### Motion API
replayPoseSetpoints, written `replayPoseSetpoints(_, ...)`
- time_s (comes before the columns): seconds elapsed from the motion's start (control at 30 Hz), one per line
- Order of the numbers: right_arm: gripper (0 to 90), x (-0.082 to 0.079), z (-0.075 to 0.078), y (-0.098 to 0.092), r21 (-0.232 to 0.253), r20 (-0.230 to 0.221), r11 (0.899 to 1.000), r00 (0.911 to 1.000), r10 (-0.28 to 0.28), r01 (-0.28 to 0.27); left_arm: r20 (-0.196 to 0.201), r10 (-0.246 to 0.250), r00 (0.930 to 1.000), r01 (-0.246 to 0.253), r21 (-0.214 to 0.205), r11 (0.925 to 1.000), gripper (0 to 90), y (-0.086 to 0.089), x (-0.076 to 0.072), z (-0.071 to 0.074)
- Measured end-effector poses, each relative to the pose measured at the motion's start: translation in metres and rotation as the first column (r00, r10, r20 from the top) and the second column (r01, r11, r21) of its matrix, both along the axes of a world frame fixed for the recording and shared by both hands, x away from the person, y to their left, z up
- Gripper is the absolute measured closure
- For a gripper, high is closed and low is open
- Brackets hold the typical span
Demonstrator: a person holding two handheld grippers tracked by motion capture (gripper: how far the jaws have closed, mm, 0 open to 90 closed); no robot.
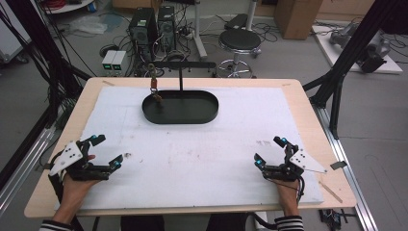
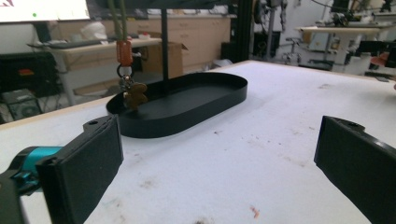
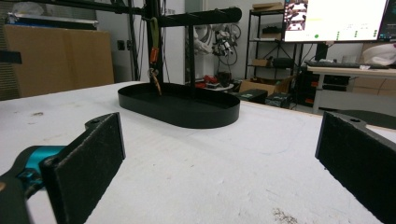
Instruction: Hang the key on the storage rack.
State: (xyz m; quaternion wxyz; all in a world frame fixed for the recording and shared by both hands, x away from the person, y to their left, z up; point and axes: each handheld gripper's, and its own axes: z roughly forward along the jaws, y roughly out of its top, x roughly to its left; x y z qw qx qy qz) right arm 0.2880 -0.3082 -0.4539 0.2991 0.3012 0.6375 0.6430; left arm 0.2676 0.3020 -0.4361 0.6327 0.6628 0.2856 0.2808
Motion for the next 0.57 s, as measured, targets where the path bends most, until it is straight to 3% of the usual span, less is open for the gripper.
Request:
replayPoseSetpoints(0.27,0.4,-0.001,0.0,0.001,-0.006,0.0,1.0,1.0,0.0,0.0,0.016,0.019,0.9997,-0.019,-0.011,0.9998,1.7,0.005,-0.006,-0.016)
replayPoseSetpoints(0.47,0.4,-0.001,0.0,0.001,-0.007,0.003,1.0,1.0,-0.001,0.001,0.047,0.047,0.9978,-0.044,-0.058,0.9973,1.7,0.009,-0.01,-0.018)
replayPoseSetpoints(0.57,0.4,-0.001,0.0,0.001,-0.012,0.006,1.0,1.0,-0.001,0.001,0.049,0.047,0.9977,-0.044,-0.06,0.9972,1.7,0.009,-0.01,-0.018)
